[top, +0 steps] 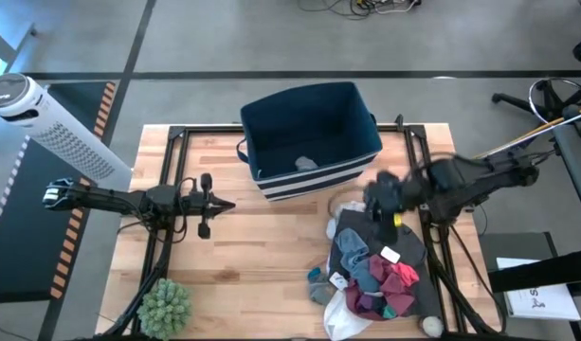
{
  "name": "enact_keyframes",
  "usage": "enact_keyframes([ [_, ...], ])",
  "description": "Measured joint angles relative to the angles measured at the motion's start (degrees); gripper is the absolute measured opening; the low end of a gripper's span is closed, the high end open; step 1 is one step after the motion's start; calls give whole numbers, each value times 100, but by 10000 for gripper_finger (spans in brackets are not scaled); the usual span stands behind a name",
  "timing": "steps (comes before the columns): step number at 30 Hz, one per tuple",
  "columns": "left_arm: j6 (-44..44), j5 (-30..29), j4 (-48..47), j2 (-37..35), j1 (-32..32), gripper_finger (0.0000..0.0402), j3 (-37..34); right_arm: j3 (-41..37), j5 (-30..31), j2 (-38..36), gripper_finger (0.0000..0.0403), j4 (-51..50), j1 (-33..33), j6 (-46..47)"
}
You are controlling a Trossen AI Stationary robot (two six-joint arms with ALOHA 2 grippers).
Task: Sort clothes
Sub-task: Put the dark red underwear into the laundry bin
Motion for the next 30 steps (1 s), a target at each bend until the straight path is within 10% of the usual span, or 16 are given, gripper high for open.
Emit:
enact_keyframes([
  [10, -231, 746, 132, 35, 2, 0, 0, -399, -56, 465, 236, 635, 1099, 712],
  [15, -366, 1966, 994, 361, -80, 0, 2, -365, -7, 699, 243, 763, 1117, 446],
  [30, 243, 1922, 1378, 2893, -671, 0, 1146, -408, -21, 743, 241, 865, 1235, 474],
])
